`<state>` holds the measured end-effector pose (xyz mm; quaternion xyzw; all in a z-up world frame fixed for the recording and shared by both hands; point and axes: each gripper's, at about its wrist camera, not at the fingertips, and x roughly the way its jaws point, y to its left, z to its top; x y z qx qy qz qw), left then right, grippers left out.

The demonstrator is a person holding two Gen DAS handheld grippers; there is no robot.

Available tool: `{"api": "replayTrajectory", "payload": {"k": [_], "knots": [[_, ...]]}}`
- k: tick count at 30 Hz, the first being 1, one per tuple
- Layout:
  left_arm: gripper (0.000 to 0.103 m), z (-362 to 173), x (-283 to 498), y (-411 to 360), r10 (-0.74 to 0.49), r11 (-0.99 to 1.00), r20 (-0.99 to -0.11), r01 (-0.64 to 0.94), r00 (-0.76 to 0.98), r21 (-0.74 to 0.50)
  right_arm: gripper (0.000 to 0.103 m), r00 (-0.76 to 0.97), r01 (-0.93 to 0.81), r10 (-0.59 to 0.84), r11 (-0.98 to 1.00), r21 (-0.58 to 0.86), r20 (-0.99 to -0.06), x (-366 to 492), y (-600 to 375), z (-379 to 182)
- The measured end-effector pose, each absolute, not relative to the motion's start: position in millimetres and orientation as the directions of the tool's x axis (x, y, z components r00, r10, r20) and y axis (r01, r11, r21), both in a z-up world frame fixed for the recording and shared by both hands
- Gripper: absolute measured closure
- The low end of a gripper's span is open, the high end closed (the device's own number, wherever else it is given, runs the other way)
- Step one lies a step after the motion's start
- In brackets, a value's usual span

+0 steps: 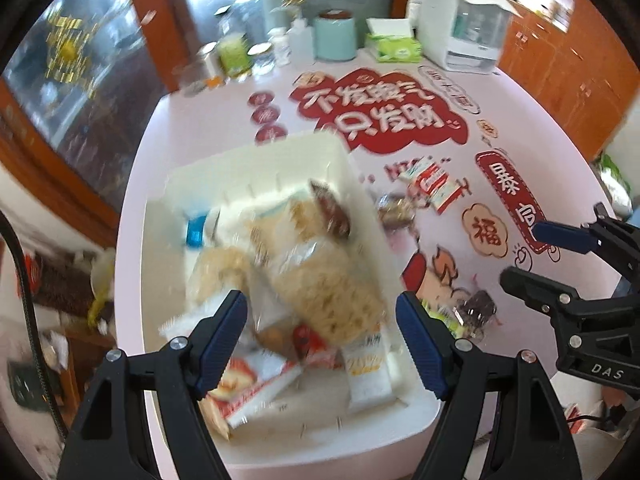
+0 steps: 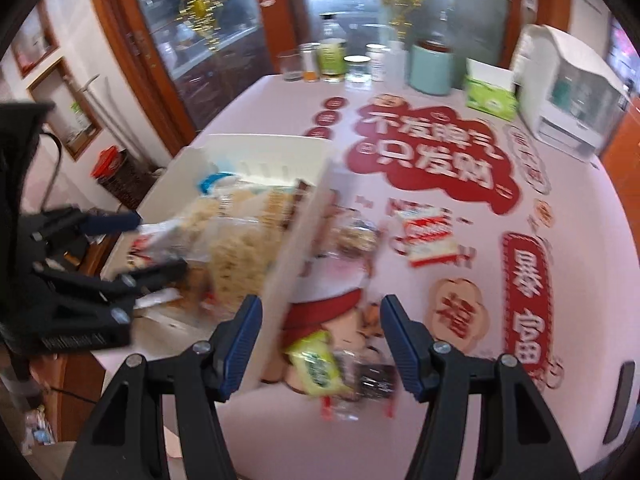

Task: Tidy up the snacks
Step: 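Grasp the dark seaweed packet with right gripper while left grasps LIPO Cookies packet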

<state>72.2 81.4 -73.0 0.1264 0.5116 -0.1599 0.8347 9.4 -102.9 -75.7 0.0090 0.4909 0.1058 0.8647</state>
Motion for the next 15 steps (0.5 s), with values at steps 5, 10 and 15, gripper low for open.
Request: {"api": "replayTrajectory", "payload": {"k": [5, 10, 15], "knots": [[0.022, -50, 95, 44, -0.149, 0.864, -0.87, 0.489, 0.47, 0.116, 0.041, 0.496, -0.086, 0.129, 0.991, 0.099, -0.858, 0, -146, -83], [0.022, -38, 124, -5, -0.147, 0.78, -0.859, 0.592, 0.49, 0.204, 0.041, 0.476, -0.012, 0.11, 0.993, 0.118, -0.873, -7, -177, -96], [0.02, -50, 154, -53, -0.156, 0.695, -0.89, 0.687, 0.429, 0.21, 0.041, 0.435, 0.015, 0.107, 0.992, 0.126, -0.894, -11, -189, -120]]}}
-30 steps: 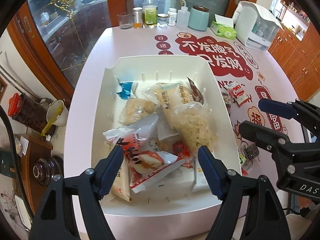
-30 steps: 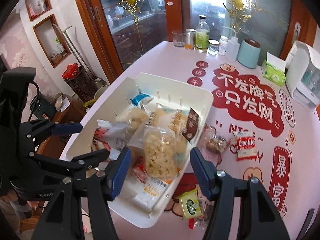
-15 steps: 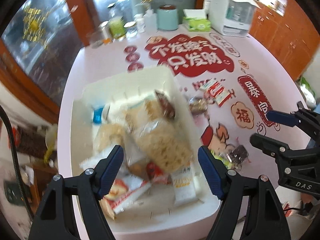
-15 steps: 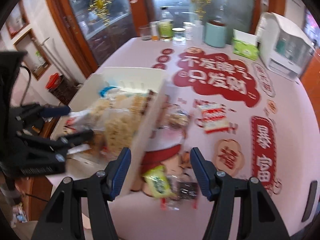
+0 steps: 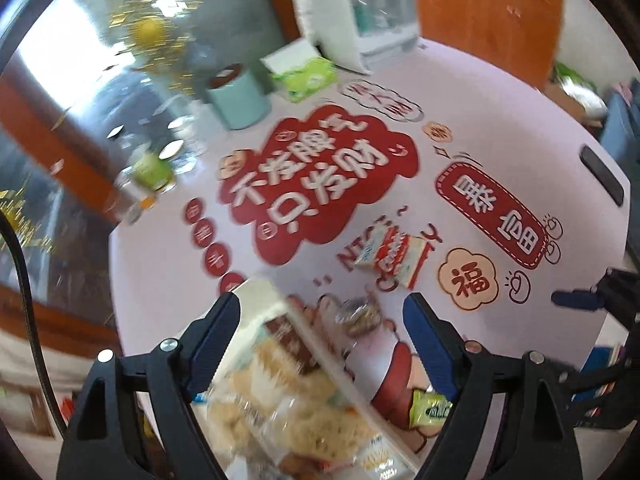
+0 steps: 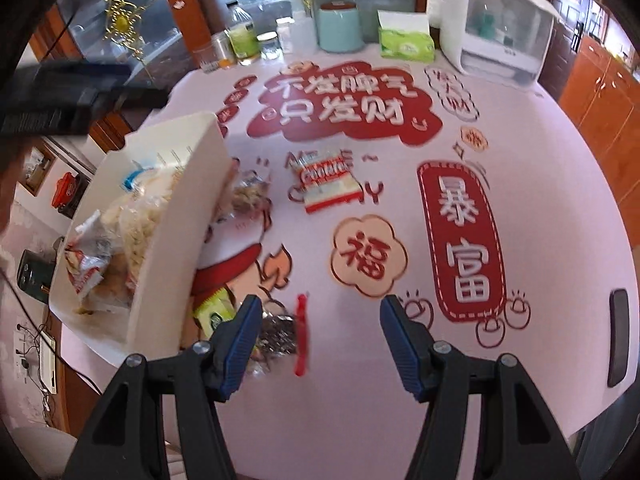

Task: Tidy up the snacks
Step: 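Grasp the dark seaweed packet with right gripper while left grasps LIPO Cookies packet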

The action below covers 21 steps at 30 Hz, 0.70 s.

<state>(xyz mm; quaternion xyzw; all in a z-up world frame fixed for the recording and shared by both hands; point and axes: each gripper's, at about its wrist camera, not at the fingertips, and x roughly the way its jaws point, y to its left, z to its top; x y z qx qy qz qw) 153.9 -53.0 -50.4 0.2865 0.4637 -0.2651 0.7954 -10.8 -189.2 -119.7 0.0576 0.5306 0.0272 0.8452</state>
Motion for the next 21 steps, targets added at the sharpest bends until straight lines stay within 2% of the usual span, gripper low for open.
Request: {"api": "replayTrajectory", "payload": {"k": [6, 13, 18, 21], "knots": [[0.02, -112, 184, -106, -0.092, 0.554, -0.955, 0.812, 0.282, 0.186, 0.041, 0.346, 0.033, 0.159, 0.983, 0.181, -0.925, -12, -191, -161], [0.02, -184, 210, -131, 0.022, 0.5, -0.987, 0.853, 0.161, 0.15, 0.041, 0.273, -0.019, 0.223, 0.974, 0.226, -0.936, -7, -171, -201], [0.02, -208, 222, -142, 0.045, 0.492, -0.994, 0.863, 0.102, 0.111, 0.04, 0.253, -0.089, 0.213, 0.976, 0.197, -0.944, -1, -151, -217], [0.02, -219, 224, -150, 0.043, 0.481, -0.997, 0.873, 0.067, 0.079, 0.04, 0.302, -0.148, 0.156, 0.982, 0.115, -0.941, -1, -138, -217]]}}
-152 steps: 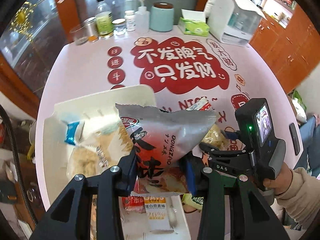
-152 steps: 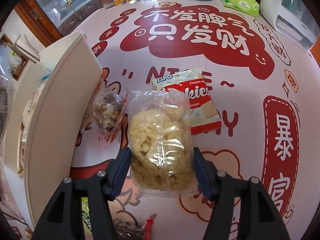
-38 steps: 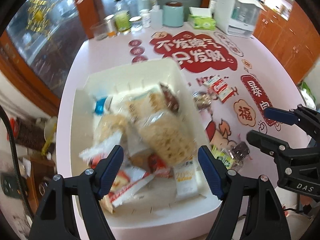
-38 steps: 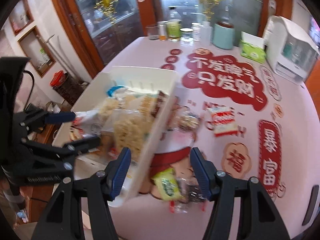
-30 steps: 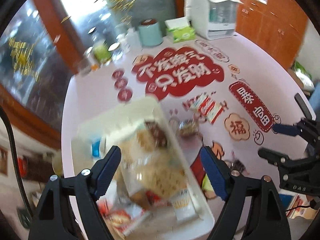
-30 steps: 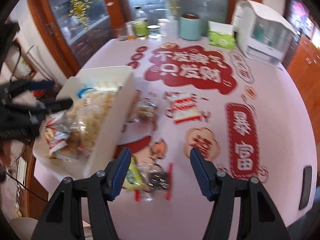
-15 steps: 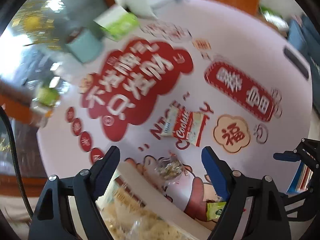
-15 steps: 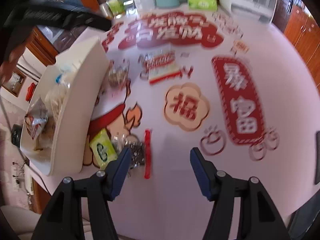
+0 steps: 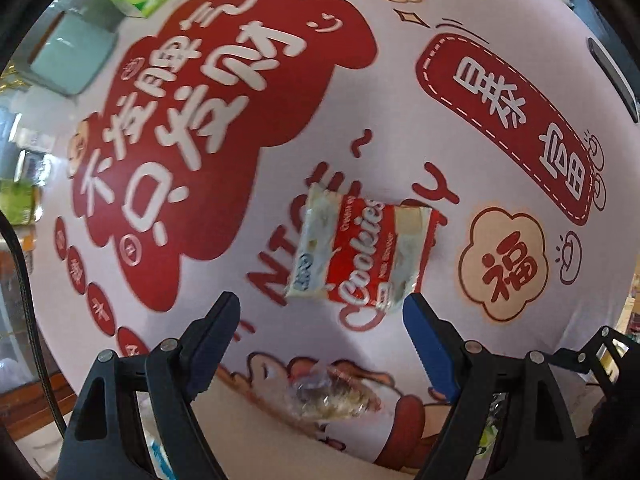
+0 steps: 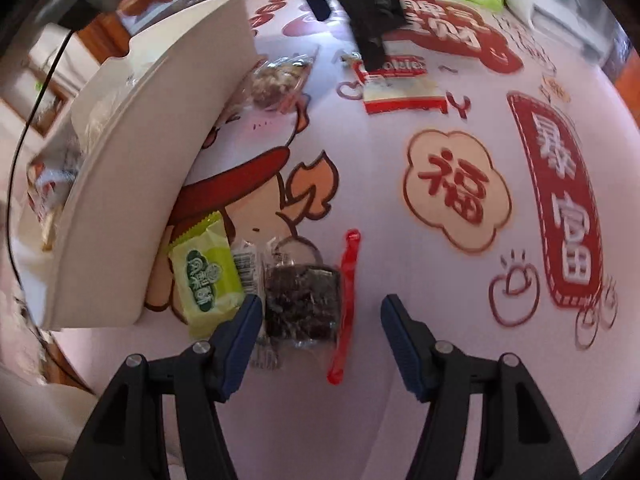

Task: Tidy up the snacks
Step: 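Grasp the dark seaweed packet with right gripper while left grasps LIPO Cookies packet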

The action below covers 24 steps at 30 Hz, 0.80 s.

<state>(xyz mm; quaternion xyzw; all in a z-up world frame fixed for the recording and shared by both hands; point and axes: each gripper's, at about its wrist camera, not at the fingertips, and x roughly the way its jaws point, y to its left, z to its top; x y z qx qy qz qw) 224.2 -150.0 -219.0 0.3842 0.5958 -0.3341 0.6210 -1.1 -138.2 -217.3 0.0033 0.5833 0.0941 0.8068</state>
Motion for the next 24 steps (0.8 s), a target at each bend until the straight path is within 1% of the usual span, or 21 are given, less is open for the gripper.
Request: {"api": "replayTrajectory", "payload": {"k": [3, 4, 7, 13, 17, 19, 20, 22, 24], "knots": [[0.02, -229, 224, -158, 0.047, 0.469, -0.998, 0.88, 0.051, 0.067, 0.048, 0.338, -0.187, 0.106, 0.981, 0.043, -0.935, -2, -131, -219], [0.02, -232, 224, -159, 0.045, 0.47, -0.998, 0.881, 0.041, 0.057, 0.059, 0.346, -0.191, 0.104, 0.981, 0.039, -0.933, -1, -132, -219], [0.02, -241, 225, -164, 0.044, 0.471, -0.999, 0.881, 0.019, 0.038, 0.06, 0.355, -0.158, 0.098, 0.986, 0.044, -0.93, 3, -146, -216], [0.02, -250, 224, -170, 0.036, 0.483, -0.999, 0.876, -0.007, 0.012, 0.06, 0.369, 0.016, 0.032, 0.999, 0.041, -0.929, 18, -206, -215], [0.02, -254, 228, -173, 0.025, 0.494, -0.999, 0.869, -0.025, -0.009, 0.06, 0.371, 0.077, 0.013, 0.996, 0.044, -0.929, 25, -232, -215], [0.022, -254, 230, -174, 0.019, 0.494, -0.999, 0.87, -0.026, -0.013, 0.06, 0.374, 0.086, 0.008, 0.995, 0.044, -0.927, 26, -237, -215], [0.025, -253, 230, -175, 0.016, 0.49, -1.0, 0.871, -0.025, -0.014, 0.06, 0.374, 0.088, 0.009, 0.995, 0.046, -0.927, 27, -238, -215], [0.032, -251, 229, -178, 0.004, 0.482, -1.0, 0.876, -0.017, -0.013, 0.06, 0.376, 0.088, 0.008, 0.995, 0.045, -0.926, 28, -237, -214], [0.044, -248, 227, -176, -0.008, 0.481, -1.0, 0.877, -0.009, -0.011, 0.06, 0.38, 0.083, 0.01, 0.996, 0.045, -0.925, 28, -236, -214]]}}
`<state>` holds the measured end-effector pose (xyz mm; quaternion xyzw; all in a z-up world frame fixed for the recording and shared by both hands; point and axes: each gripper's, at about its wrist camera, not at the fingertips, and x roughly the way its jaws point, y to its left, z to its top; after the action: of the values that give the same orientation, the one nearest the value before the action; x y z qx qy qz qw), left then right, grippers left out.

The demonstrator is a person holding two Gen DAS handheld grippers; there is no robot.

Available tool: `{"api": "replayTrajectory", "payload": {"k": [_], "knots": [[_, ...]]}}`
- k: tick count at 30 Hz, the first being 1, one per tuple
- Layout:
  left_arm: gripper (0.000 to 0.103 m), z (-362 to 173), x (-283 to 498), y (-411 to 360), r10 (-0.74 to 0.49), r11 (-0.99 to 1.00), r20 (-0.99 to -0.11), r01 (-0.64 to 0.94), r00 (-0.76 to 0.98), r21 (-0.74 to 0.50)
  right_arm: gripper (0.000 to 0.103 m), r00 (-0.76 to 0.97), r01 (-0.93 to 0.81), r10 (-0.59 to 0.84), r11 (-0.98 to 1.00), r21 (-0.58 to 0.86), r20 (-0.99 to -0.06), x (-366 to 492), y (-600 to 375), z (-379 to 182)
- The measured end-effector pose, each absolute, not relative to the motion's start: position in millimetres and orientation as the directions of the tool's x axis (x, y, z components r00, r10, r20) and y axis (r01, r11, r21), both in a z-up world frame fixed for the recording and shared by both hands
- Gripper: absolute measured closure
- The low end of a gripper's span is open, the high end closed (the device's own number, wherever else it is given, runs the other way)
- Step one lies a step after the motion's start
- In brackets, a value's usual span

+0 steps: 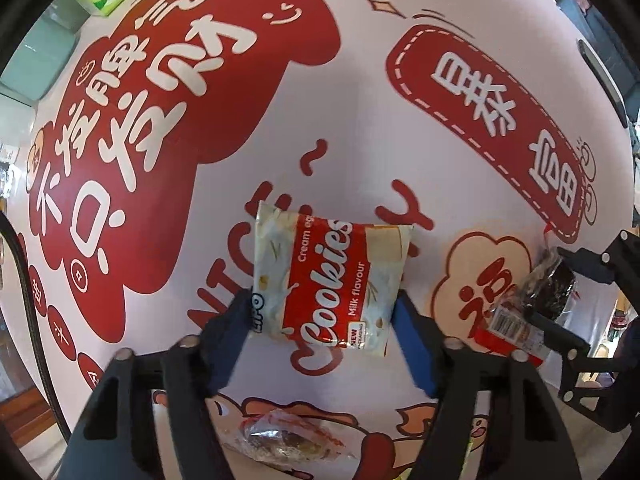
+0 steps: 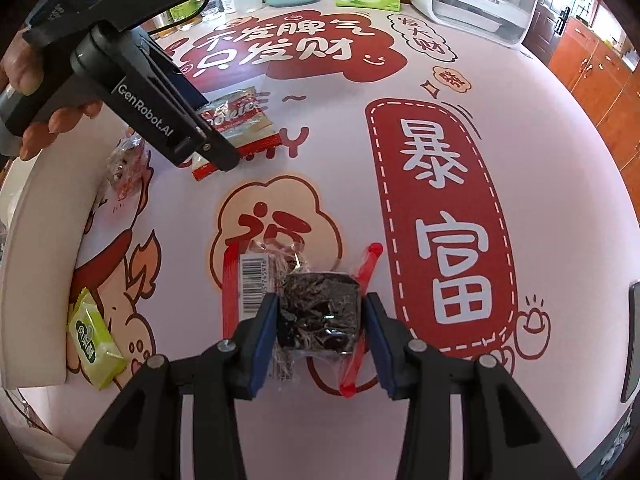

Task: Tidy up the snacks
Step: 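Grasp the dark seaweed packet with right gripper while left grasps LIPO Cookies packet, then carry both held packets over the white tray with both grippers, then open both grippers to drop the packets into the white tray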

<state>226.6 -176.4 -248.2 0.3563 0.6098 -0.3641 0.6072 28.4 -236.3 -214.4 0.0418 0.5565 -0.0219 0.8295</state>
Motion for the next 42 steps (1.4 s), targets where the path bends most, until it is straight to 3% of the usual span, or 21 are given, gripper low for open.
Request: {"api": "replayTrajectory", "payload": {"k": [3, 13, 20, 27, 36, 42], "knots": [[0.05, -246, 225, -178, -0.02, 0.486, -1.0, 0.874, 0.015, 0.004, 0.06, 0.381, 0.076, 0.014, 0.996, 0.046, -0.924, 27, -233, -214], [0.05, -217, 190, -150, -0.098, 0.601, -0.995, 0.797, -0.007, -0.065, 0.061, 0.373, 0.108, 0.051, 0.989, 0.098, -0.926, 17, -239, -208], [0.05, -138, 141, -114, -0.286, 0.638, -0.958, 0.743, -0.016, -0.203, 0.061, 0.405, 0.103, 0.042, 0.99, 0.092, -0.913, 4, -239, -182], [0.049, -69, 89, -58, -0.378, 0.722, -0.914, 0.666, 0.149, -0.19, 0.061, 0.441, 0.009, 0.107, 0.992, 0.124, -0.891, -6, -209, -141], [0.049, -49, 46, 74, -0.209, 0.92, -0.888, 0.391, 0.41, -0.036, 0.06, 0.517, -0.285, 0.241, 0.953, 0.1, -0.821, -10, -120, -72], [0.049, -50, 29, 139, -0.15, 0.973, -0.854, 0.23, 0.498, -0.037, 0.06, 0.538, -0.43, 0.312, 0.901, 0.063, -0.783, -5, -60, -34]]}}
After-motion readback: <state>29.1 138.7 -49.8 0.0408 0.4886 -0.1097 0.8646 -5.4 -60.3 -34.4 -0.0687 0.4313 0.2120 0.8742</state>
